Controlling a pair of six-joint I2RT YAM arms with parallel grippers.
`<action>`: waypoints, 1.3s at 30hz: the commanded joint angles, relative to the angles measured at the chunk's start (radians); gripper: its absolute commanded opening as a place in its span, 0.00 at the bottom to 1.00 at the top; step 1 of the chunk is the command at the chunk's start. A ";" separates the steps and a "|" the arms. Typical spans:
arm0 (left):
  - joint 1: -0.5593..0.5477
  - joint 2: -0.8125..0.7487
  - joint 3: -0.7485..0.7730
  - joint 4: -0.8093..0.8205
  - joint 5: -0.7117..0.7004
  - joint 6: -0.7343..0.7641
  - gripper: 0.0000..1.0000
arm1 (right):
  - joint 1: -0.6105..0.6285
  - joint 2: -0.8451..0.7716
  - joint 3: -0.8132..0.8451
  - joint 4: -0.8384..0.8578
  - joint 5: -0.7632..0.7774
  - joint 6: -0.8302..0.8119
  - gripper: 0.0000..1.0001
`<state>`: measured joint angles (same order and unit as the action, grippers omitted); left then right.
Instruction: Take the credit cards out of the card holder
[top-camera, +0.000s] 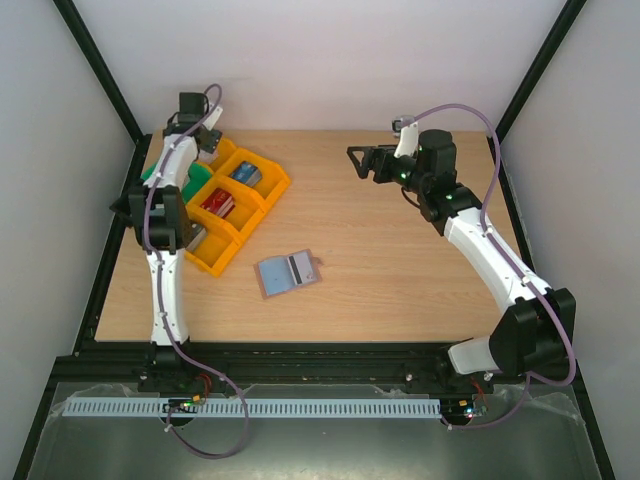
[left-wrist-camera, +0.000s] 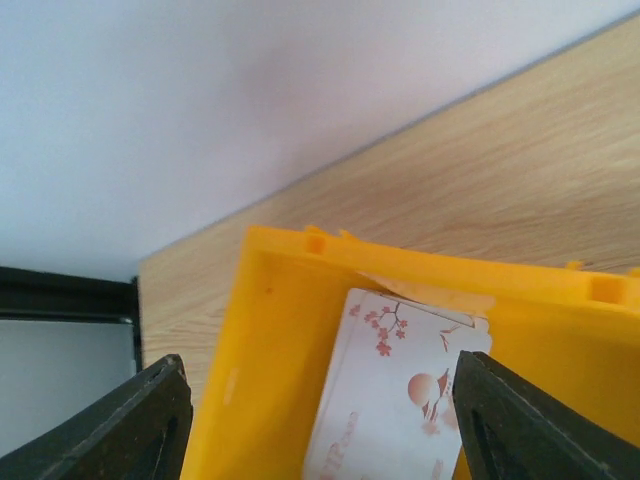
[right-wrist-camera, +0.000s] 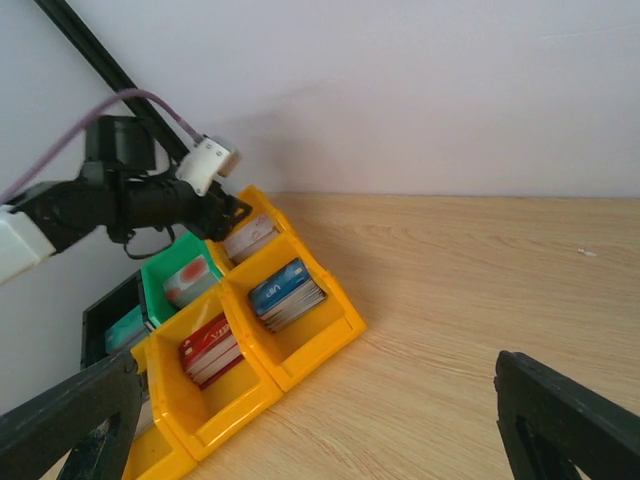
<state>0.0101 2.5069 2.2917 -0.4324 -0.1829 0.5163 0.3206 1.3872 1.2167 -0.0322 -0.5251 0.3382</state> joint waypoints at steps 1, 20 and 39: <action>-0.028 -0.198 0.023 -0.087 0.073 -0.004 0.73 | -0.005 0.002 0.042 0.000 0.008 0.046 0.92; -0.157 -1.030 -0.684 -0.350 0.593 -0.437 0.89 | 0.420 0.233 0.119 -0.489 0.333 0.081 0.60; -0.375 -1.391 -1.532 0.091 0.574 -0.967 0.87 | 0.584 0.341 -0.032 -0.469 0.372 0.218 0.62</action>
<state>-0.3592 1.0271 0.7963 -0.4362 0.3401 -0.3714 0.8986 1.7027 1.2072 -0.5400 -0.1474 0.5083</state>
